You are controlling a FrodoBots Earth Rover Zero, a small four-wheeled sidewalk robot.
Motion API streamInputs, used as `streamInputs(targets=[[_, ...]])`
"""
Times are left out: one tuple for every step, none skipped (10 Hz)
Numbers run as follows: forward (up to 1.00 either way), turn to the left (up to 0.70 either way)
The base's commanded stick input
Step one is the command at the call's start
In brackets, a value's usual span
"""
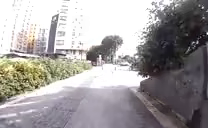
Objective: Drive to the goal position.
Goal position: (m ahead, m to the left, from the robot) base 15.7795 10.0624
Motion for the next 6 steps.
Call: streamInputs(targets=[[0.70, 0.00], [0.70, 0.00], [0.70, 0.00], [0.70, 0.00], [0.70, 0.00], [0.70, -0.01]])
